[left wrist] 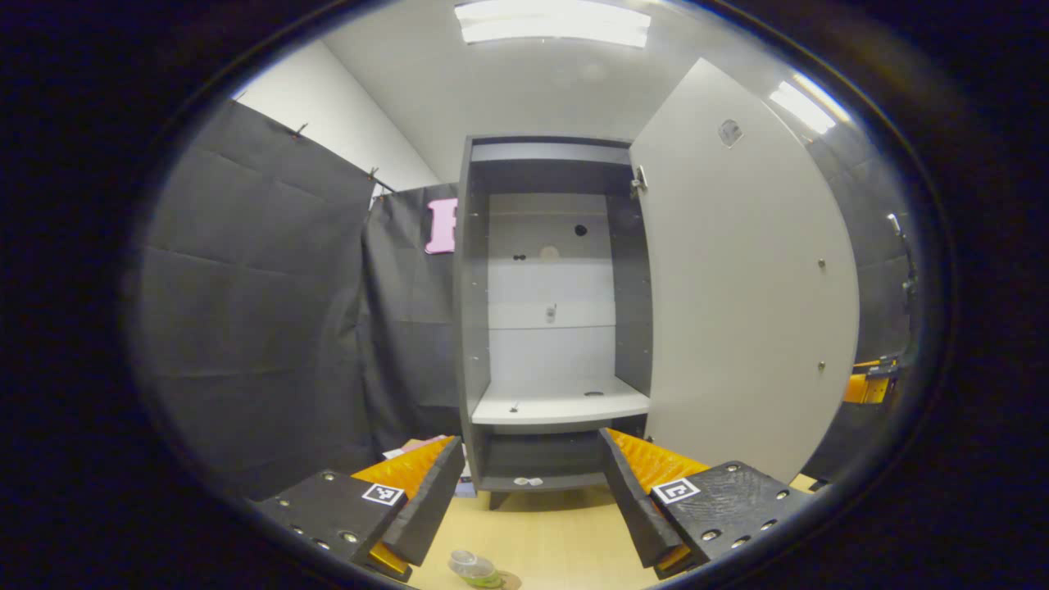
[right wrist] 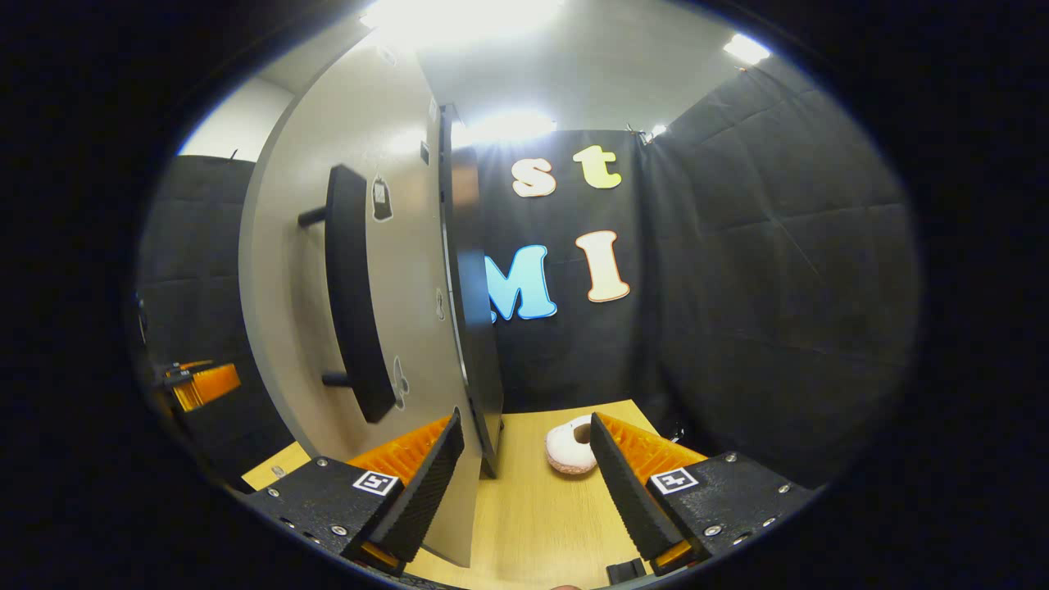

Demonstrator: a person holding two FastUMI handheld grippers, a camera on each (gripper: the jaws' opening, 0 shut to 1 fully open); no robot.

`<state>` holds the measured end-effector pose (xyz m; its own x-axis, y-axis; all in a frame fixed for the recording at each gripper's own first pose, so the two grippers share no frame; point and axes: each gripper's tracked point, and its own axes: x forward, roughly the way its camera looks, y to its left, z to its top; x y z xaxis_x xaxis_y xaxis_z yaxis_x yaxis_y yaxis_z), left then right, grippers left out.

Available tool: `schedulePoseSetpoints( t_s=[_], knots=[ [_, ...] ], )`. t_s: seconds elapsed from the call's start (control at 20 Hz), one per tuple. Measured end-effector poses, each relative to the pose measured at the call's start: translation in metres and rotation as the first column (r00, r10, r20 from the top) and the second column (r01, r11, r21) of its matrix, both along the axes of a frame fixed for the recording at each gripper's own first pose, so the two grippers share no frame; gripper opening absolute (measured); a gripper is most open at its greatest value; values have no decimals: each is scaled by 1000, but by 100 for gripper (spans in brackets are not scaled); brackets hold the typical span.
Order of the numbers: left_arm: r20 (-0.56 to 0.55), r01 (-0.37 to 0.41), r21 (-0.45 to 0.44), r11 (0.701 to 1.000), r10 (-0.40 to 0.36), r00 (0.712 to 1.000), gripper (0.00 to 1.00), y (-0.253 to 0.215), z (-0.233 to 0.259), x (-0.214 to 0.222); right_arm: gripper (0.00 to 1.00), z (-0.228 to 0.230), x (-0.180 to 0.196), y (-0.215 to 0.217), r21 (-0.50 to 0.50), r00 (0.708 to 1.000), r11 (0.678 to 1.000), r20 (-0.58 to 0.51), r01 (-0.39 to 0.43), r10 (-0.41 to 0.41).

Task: Open the cabinet door with the right hand, grasp the bottle in the cabinet with the left hand and place it on the coaster, then close the cabinet door with the right hand.

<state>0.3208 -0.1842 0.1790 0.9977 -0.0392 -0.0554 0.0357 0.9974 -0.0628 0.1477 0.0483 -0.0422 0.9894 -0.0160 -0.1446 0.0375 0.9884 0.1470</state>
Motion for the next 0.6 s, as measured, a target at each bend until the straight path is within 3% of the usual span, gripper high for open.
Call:
schedulePoseSetpoints(
  t_s=[0.15, 0.4, 0.6],
  knots=[
    [10, -3, 26, 1000, 3, 1000, 94, 4, 8, 3, 95, 23, -3, 8, 23, 999, 1000, 31, -15, 14],
    [13, 30, 34, 999, -30, 999, 97, 4, 13, 11, 94, 26, -4, 14, -39, 1000, 999, 5, 10, -10],
    [-1, 24, -6, 1000, -24, 1000, 91, 10, 9, 13, 94, 24, -4, 22, -6, 999, 1000, -28, 18, -18]
  ],
)
